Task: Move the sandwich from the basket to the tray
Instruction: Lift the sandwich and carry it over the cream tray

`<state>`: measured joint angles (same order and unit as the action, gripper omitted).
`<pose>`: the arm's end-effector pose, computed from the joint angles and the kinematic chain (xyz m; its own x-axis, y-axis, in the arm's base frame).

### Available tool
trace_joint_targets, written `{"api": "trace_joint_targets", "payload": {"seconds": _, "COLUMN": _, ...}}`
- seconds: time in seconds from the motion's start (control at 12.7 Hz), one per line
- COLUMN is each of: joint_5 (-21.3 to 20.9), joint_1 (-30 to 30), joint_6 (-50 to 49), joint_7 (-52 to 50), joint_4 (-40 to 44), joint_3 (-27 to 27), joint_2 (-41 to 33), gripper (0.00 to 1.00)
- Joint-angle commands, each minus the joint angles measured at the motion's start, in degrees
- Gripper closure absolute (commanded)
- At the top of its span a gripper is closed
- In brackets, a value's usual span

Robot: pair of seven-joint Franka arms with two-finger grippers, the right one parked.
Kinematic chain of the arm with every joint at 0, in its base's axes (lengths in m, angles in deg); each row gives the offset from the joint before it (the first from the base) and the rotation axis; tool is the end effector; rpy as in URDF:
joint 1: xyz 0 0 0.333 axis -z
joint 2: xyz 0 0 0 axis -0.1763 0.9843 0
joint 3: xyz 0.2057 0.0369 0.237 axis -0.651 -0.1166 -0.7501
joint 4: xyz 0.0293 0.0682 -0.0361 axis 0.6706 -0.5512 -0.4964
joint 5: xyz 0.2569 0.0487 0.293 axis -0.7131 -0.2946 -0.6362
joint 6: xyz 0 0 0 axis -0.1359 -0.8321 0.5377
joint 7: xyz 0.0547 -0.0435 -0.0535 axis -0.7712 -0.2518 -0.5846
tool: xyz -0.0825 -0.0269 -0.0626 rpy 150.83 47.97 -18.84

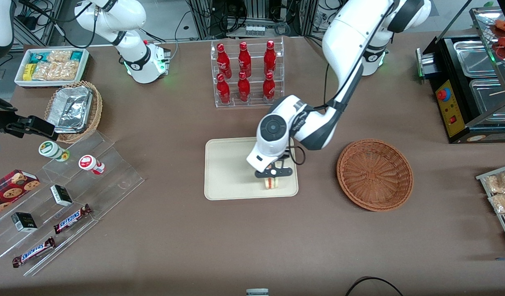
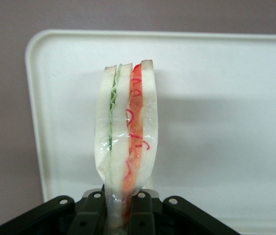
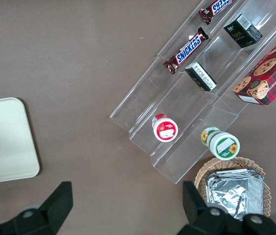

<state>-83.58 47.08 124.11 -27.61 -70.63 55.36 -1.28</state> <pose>0.5253 -0.4814 0.2681 0.9919 0.0603 -0.1117 0.0616 -0.9981 0.0075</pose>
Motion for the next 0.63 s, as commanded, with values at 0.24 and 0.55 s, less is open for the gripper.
{"api": "trace_joint_targets", "payload": {"seconds": 0.24, "joint_5": 3.6, "joint_1": 2.5, "joint_6": -3.8, "joint_7": -3.5, "joint_4": 7.9, "joint_3": 1.0, "joint_2": 4.8, "gripper": 1.0}}
{"api": "trace_joint_targets", "payload": {"seconds": 0.55, "joint_5": 2.4, "joint_1": 5.1, "joint_6": -4.0, "joint_7": -5.7, "joint_4": 10.1, "joint_3": 0.6, "joint_2": 6.0, "gripper": 1.0}}
